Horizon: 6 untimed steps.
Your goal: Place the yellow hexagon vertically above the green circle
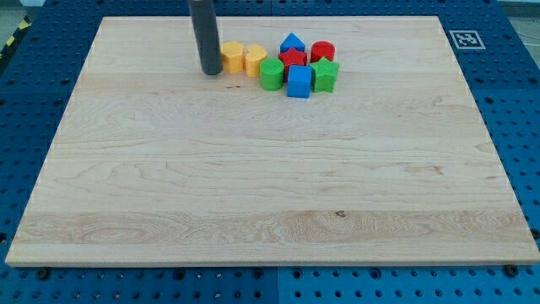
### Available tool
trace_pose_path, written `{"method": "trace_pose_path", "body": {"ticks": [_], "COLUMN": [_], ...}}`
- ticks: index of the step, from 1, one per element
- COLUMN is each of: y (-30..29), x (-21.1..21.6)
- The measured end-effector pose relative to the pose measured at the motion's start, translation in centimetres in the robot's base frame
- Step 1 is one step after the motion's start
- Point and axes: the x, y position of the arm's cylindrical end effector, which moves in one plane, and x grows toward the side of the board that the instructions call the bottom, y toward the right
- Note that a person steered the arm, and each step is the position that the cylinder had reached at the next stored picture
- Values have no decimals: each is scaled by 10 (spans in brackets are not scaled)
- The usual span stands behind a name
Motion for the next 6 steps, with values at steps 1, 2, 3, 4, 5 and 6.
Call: {"method": "trace_pose_path", "body": {"ticks": [1,2,3,4,5,6], "y": [15,18,18,12,8,22], "x": [-14,-21,-22,-30,-51,-57]}}
